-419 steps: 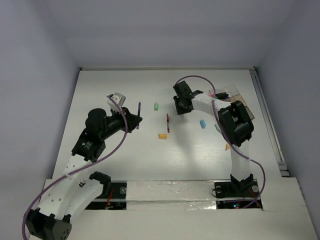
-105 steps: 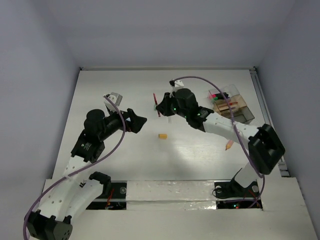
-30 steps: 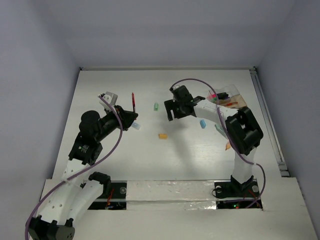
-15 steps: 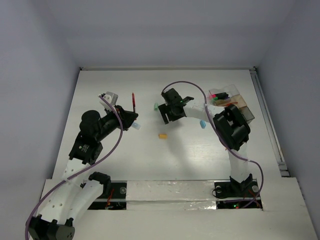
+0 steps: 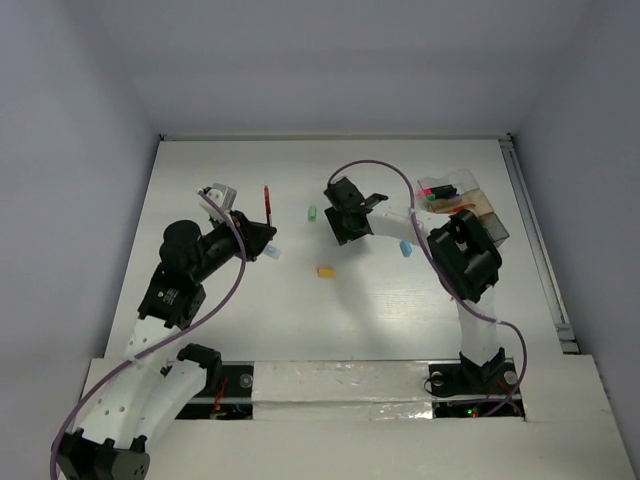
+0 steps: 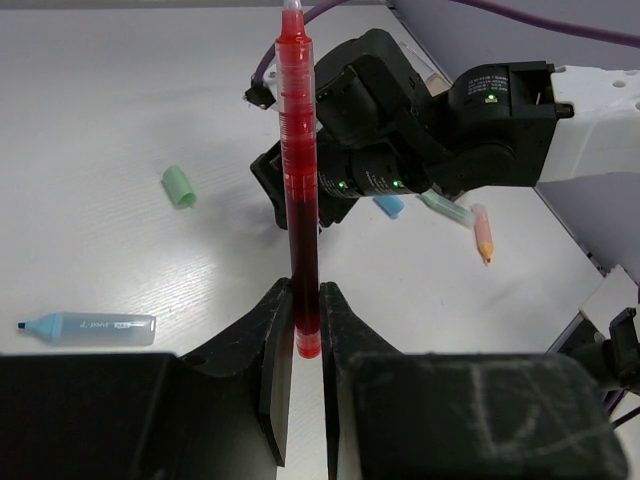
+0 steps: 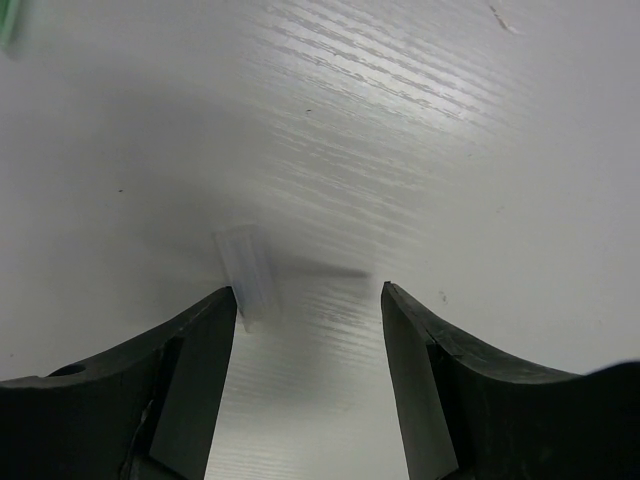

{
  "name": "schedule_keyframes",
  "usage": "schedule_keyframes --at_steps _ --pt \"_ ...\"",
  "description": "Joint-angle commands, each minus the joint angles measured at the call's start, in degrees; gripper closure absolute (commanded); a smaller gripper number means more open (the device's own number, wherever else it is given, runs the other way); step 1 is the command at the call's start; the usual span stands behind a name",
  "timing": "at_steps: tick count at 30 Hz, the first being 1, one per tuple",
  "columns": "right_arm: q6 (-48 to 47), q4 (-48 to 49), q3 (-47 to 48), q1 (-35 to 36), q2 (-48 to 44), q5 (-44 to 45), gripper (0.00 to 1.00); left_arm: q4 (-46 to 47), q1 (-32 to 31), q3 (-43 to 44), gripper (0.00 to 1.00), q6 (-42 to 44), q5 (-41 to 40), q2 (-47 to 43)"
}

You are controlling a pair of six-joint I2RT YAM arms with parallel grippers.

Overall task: Sort the stationery into containers
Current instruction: Move the pen cap to the center of the board.

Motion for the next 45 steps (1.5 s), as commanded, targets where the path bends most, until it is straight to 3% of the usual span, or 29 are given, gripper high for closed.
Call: schedule_keyframes --at_steps 1,11,14,18,21,22,24,28,45 --pt "-1.72 -2.66 -0.97 -0.92 -0.9 4.46 0.34 1.8 -0.3 1.06 1.0 0.54 0.25 0.15" --pt "-3.04 -2.13 -1.84 -3.91 -2.31 8.94 0.35 1.89 -0.3 1.06 1.0 0.54 0.43 0.68" --pt "-1.56 -0.73 -3.77 -3.91 -5.29 4.22 0.47 1.89 -0.3 1.06 1.0 0.54 0.43 0.77" --pt "3.54 6.45 -10.36 -3.91 -12.49 -9.21 0.59 1.98 -0.3 1.06 1.0 0.45 0.51 0.51" --pt "8.9 13.74 -16.33 -3.91 -16.45 -15.12 0.63 2.07 -0.3 1.06 1.0 0.36 0.87 0.24" --pt "10.3 15.17 -17.48 -3.91 -16.63 -15.83 0.63 2.07 -0.3 1.06 1.0 0.36 0.95 0.16" --pt "13.3 18.15 -18.72 -3.91 -15.5 -17.15 0.47 2.07 -0.3 0.97 1.0 0.36 0.96 -0.11" --pt "17.16 21.77 -17.93 -5.14 -10.76 -18.13 0.34 1.72 -0.3 0.97 1.0 0.54 0.25 -0.72" --pt "16.3 17.47 -13.97 -6.37 -6.17 -8.02 0.3 1.63 -0.3 1.15 1.0 0.63 0.16 -0.73"
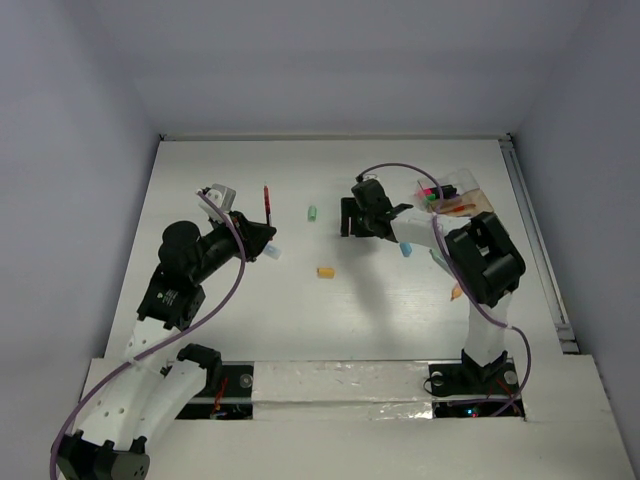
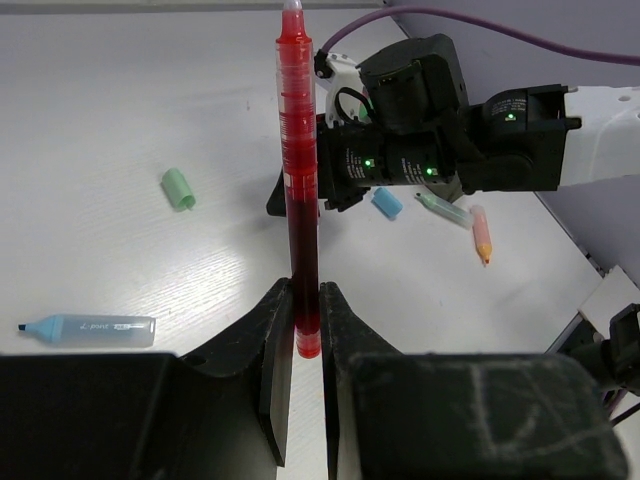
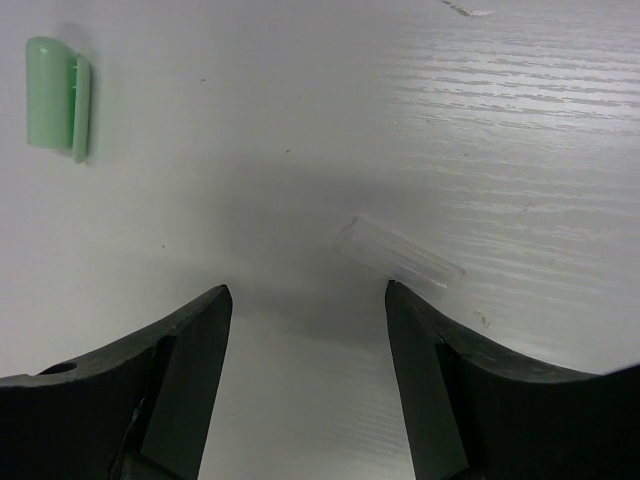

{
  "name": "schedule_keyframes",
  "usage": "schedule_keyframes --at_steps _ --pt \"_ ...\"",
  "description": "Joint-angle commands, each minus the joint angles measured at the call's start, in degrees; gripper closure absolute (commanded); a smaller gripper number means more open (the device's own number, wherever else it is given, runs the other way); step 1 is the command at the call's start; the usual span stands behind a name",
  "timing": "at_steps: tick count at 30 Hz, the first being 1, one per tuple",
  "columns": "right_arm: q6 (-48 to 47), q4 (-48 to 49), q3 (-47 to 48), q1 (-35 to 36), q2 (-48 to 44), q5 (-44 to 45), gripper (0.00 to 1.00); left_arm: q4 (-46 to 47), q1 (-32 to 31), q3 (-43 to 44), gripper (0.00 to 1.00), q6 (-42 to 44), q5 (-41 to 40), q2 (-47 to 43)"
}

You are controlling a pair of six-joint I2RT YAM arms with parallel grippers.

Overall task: Sort the stationery into containers
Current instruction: Move the pen cap to the center of the board.

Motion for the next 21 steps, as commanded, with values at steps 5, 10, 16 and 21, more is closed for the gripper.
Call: schedule_keyframes --at_steps 5,10,16,21 --pt "-0.95 -3.5 1.28 -0.34 0.88 4.25 0.26 1.76 -0.3 1.06 1.0 0.54 0.14 -0.18" --pt "-1.83 -4.28 5.49 -0.87 4.83 5.83 0.27 1.67 -0.3 1.06 1.0 0.62 -0.03 -0.26" --pt "-3.41 -5.34 8.66 -1.4 7.56 7.32 0.3 1.67 -0.3 1.15 1.0 0.63 -0.12 -0.18" --pt "-5.52 -6.83 10.86 -1.4 8.97 8.55 0.38 1.67 -0.3 1.15 1.0 0.63 -0.12 -0.09"
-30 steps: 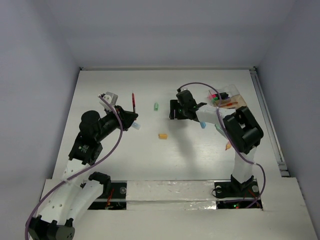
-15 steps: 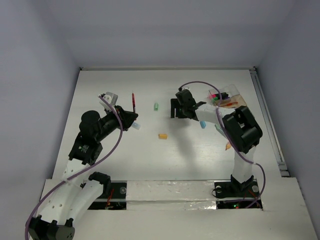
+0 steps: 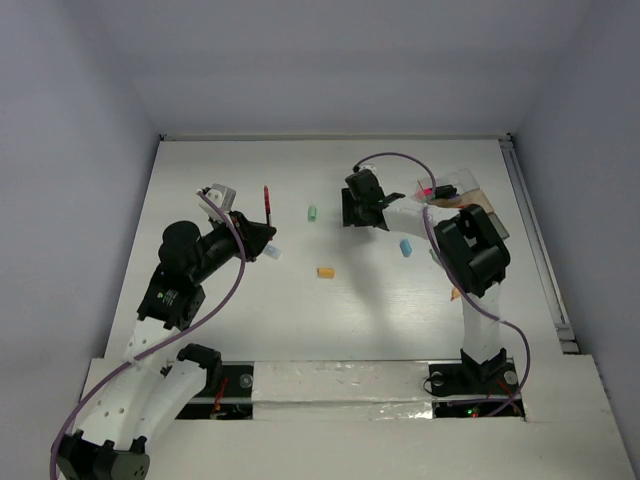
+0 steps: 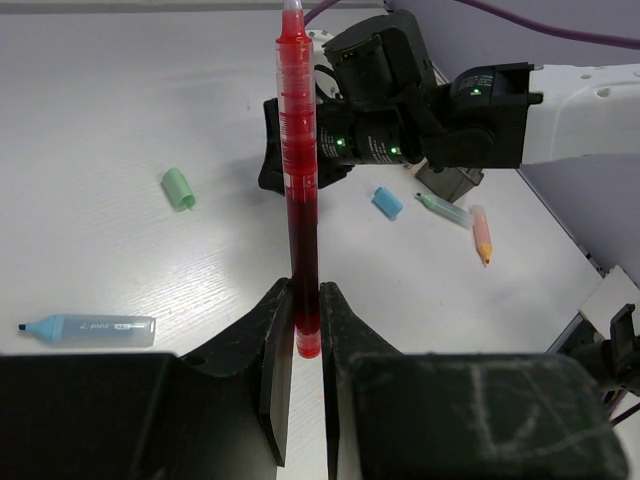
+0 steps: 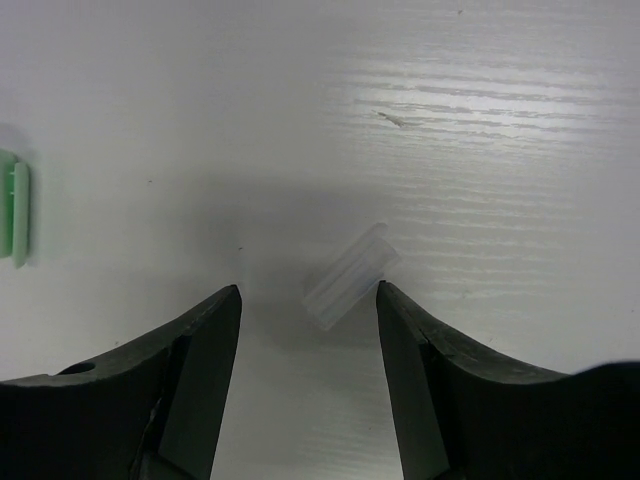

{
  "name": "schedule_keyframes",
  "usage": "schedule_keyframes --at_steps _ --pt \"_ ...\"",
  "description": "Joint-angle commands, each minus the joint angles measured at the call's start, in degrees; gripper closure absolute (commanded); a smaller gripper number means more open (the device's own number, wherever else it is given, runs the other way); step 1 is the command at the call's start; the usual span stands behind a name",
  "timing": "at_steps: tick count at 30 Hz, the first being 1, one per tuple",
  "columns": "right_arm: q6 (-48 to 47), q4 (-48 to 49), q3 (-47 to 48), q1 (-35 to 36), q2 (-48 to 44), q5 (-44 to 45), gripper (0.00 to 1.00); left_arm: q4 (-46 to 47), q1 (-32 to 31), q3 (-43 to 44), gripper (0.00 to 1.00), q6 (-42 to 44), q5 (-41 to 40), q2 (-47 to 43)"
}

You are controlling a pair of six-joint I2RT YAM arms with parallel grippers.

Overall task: Sort the stationery into containers
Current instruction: Move the pen cap to the center of the board.

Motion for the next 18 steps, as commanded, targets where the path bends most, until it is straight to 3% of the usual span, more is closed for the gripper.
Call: schedule_keyframes --at_steps 1,5,7,8,18 --pt "-2.46 -4.23 2.73 -0.52 3.09 2.41 0.4 1.67 -0.3 1.15 1.0 0.6 -0.1 -0.13" --pt "-3.78 -5.91 5.2 -0.52 4.67 2.24 0.54 1.67 -0.3 1.15 1.0 0.6 -0.27 -0.22" --pt "-3.96 -6.61 5.81 -0.52 5.2 2.42 0.55 1.67 -0.3 1.15 1.0 0.6 -0.28 -0.13" --pt "-4.31 -6.87 6.07 -0.52 5.46 2.51 0.63 1.67 -0.3 1.15 1.0 0.69 -0.28 -0.13" --pt "-5.81 -11.7 10.82 -0.52 8.89 2.24 0.6 1.67 -0.3 1.06 1.0 0.69 -0.28 -0.31"
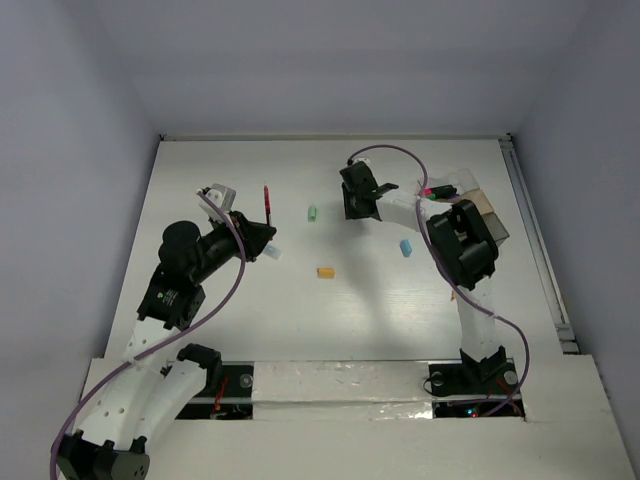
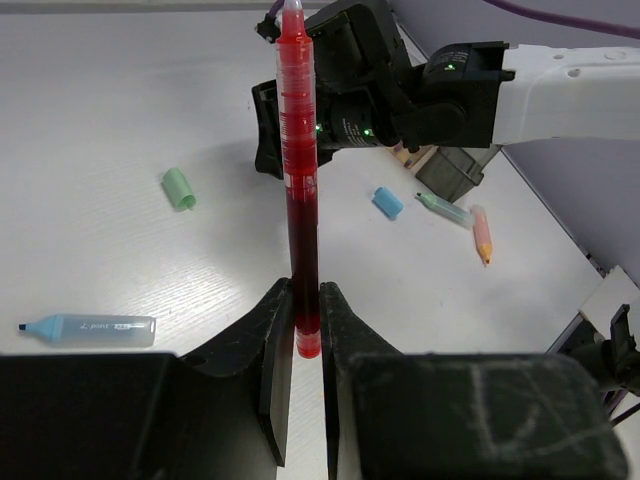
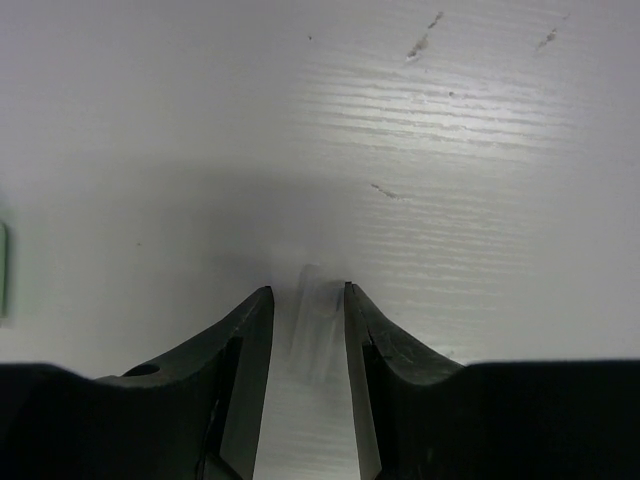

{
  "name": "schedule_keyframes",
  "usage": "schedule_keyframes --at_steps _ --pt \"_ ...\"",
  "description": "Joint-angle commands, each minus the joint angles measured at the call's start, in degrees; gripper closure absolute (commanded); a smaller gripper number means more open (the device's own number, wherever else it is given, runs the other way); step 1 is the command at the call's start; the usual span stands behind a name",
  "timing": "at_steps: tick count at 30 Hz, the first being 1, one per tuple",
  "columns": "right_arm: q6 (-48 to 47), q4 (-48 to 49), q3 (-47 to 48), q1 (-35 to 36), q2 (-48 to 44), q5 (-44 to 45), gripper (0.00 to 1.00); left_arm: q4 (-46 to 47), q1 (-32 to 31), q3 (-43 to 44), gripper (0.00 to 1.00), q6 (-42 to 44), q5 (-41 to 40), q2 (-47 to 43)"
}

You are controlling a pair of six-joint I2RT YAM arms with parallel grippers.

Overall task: Sort the stationery into containers
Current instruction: Move the pen cap to the center of the board.

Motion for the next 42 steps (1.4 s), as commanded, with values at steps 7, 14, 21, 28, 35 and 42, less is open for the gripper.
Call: schedule_keyframes --at_steps 7,14,21,28,35,42 --pt "-1.37 -7.41 2.7 -0.28 4.38 -0.09 0.74 1.67 -0.3 1.04 1.0 0.69 -0.14 -0.4" --pt "-2.07 -8.29 2.26 -0.28 3.32 0.43 0.92 1.76 -0.3 1.04 1.0 0.6 -0.14 -0.48" --pt "-2.69 4.58 -6.16 -0.28 -6.06 -9.03 1.0 1.76 -0.3 1.04 1.0 0.6 -0.14 -0.31" --pt "7.05 17.61 -20.14 -0.28 -27.42 -29.95 1.0 1.67 -0.3 1.04 1.0 0.69 -0.23 -0.04" --pt "18.75 27.56 -31.92 -0.28 -44.92 -46.03 1.0 1.67 -0.3 1.21 1.0 0.87 -0.41 0.74" --pt "25.95 33.8 -37.64 -0.28 -51.78 -55.72 1.0 1.67 -0.3 1.39 1.0 0.78 -0.76 2.06"
